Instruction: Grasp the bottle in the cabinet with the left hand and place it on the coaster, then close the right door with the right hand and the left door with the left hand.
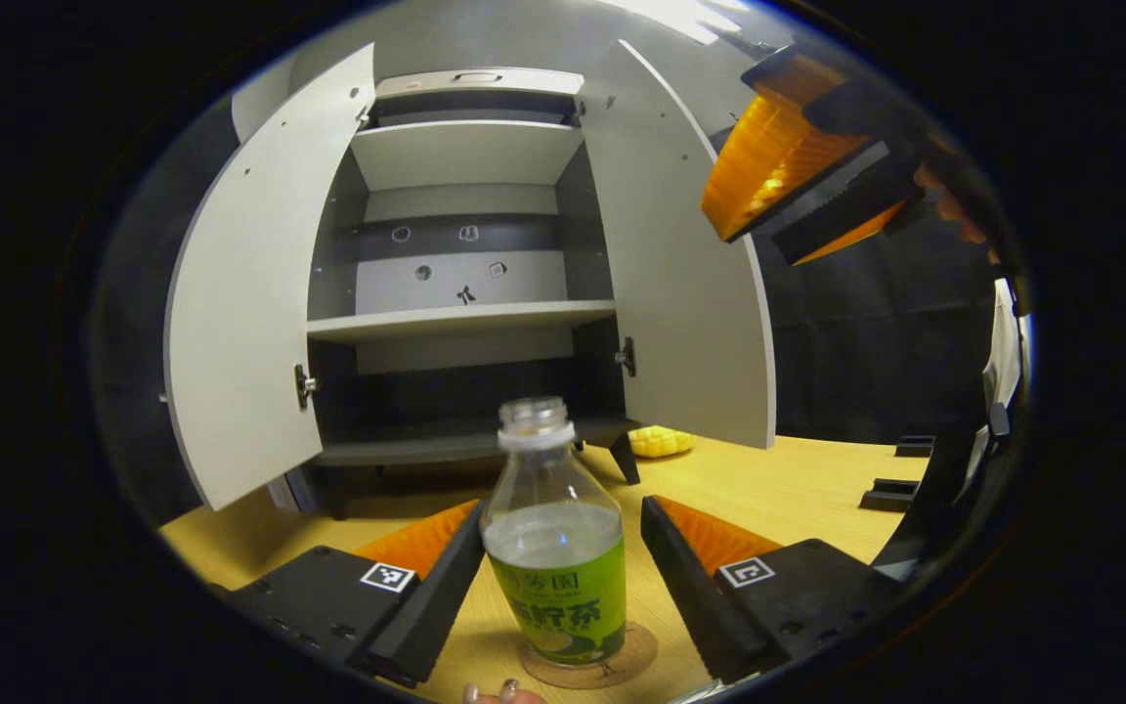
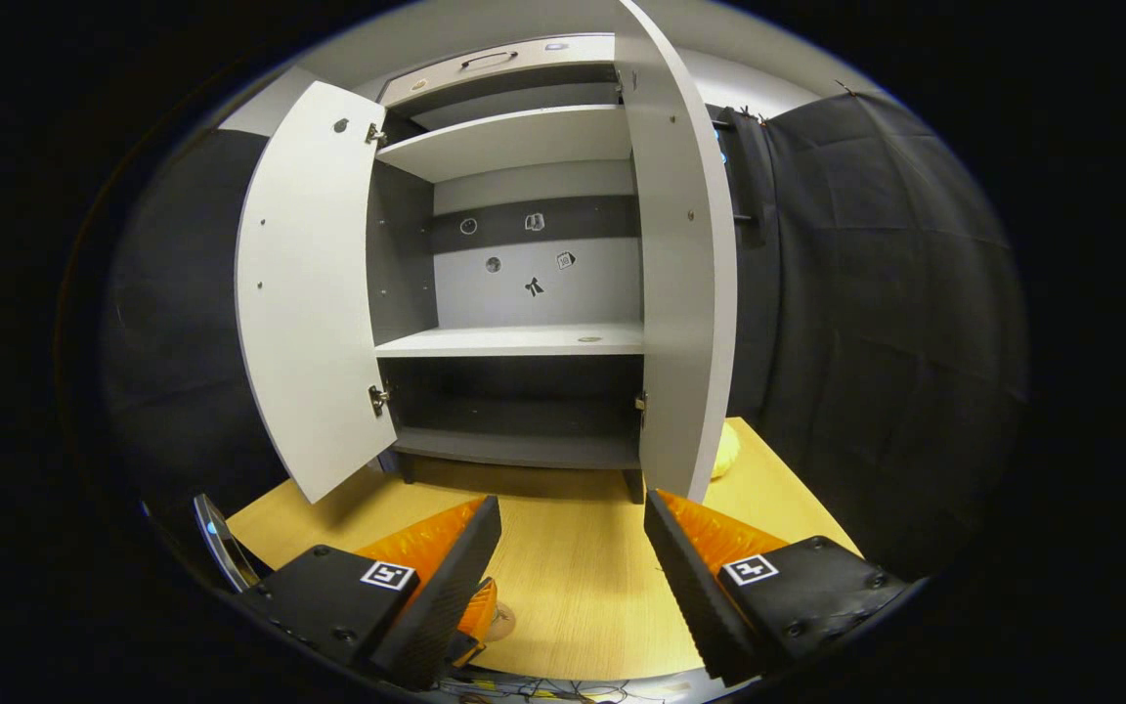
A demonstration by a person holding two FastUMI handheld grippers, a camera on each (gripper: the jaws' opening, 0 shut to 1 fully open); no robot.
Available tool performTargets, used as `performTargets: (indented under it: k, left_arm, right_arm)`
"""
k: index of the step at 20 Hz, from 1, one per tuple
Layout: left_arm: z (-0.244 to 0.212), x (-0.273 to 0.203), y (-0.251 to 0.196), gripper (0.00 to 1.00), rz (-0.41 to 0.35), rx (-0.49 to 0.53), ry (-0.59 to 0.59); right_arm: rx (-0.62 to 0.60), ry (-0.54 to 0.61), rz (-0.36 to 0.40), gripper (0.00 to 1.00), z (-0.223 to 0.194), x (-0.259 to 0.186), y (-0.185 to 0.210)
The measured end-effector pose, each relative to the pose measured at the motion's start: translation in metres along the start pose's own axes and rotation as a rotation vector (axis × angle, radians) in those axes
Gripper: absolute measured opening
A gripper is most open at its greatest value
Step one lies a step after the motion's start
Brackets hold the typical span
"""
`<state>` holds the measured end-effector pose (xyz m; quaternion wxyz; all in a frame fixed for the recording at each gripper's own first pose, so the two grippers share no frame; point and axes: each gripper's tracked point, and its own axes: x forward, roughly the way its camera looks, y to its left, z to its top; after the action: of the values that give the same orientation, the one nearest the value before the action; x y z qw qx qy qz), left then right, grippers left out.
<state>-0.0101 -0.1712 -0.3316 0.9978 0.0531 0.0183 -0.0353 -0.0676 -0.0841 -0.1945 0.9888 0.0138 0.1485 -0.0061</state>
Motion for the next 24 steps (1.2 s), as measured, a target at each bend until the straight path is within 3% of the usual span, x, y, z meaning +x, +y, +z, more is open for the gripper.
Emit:
performTargets:
  k: [5,11,18,24]
  left_arm:
    - [0.068,0.012,0.006,0.96,-0.033,-0.009,-0.054]
    - [0.16,0.002,0.033,0.96,-0.069,-0.028,-0.099]
    - [0.244,-0.025,0.102,0.96,-0.025,-0.044,-0.103]
    - [0.263,-0.068,0.165,0.96,0.078,0.056,-0.035]
  right_arm:
    - [-0.033,-0.035,0.014,0.98,0.031,-0.011,0.004]
    - [-0.063,-0.113,-0.093,0.98,0.084,-0.029,-0.039]
    - [-0.015,-0.191,-0.284,0.97,0.15,-0.038,-0.118]
    - [0.0,-0.235,-0.309,0.98,0.178,-0.013,-0.147]
